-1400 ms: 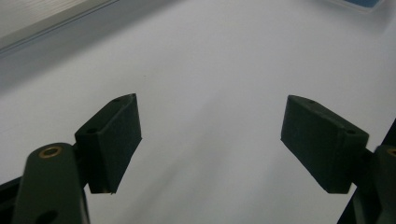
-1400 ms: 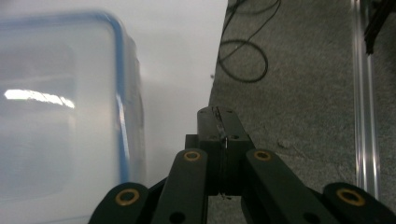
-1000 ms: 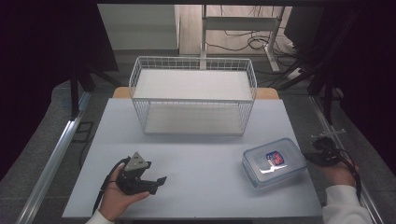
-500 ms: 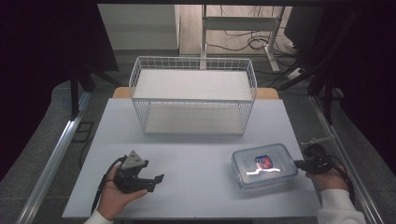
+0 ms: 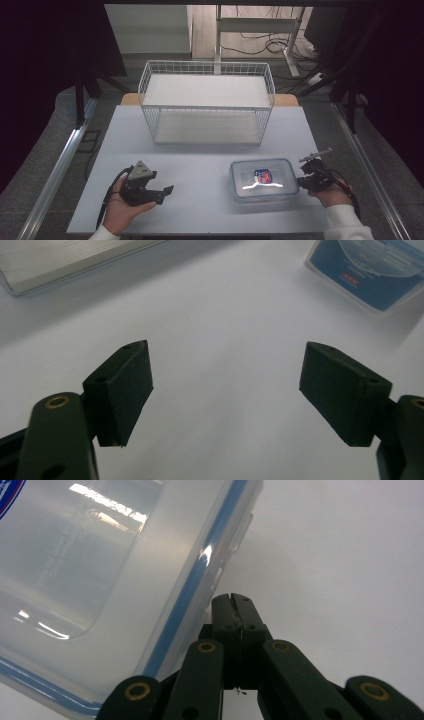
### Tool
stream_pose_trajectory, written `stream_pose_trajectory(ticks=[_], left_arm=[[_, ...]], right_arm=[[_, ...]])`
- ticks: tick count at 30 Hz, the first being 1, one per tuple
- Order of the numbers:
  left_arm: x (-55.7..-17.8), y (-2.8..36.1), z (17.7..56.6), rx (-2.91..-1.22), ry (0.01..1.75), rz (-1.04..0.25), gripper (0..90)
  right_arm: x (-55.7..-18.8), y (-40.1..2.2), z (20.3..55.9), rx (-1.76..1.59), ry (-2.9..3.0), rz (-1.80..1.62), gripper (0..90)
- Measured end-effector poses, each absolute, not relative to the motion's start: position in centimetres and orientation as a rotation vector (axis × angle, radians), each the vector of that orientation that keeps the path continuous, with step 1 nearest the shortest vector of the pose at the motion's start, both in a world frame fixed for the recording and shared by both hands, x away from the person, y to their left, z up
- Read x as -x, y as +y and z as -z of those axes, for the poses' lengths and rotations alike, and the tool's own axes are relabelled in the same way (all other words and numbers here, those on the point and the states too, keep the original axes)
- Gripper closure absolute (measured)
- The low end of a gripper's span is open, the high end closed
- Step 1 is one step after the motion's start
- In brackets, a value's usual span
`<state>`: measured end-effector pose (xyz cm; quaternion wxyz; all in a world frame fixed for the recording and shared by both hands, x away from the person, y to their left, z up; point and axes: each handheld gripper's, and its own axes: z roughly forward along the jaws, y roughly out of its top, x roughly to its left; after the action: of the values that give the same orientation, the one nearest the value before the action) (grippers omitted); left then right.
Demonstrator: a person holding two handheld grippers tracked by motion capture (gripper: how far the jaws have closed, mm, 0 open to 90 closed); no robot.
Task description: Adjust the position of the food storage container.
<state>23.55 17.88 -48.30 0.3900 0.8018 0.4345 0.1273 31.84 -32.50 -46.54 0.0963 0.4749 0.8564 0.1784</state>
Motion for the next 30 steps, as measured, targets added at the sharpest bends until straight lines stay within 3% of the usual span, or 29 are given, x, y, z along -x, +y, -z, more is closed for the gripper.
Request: stream_pose_trajectory(ticks=[30], left_arm=[[-23.9, 18.7, 48.4, -2.026, 1.137, -0.332, 21.3]], right_arm=[[-32.0, -23.0, 47.1, -1.178, 2.725, -0.67, 88.6]])
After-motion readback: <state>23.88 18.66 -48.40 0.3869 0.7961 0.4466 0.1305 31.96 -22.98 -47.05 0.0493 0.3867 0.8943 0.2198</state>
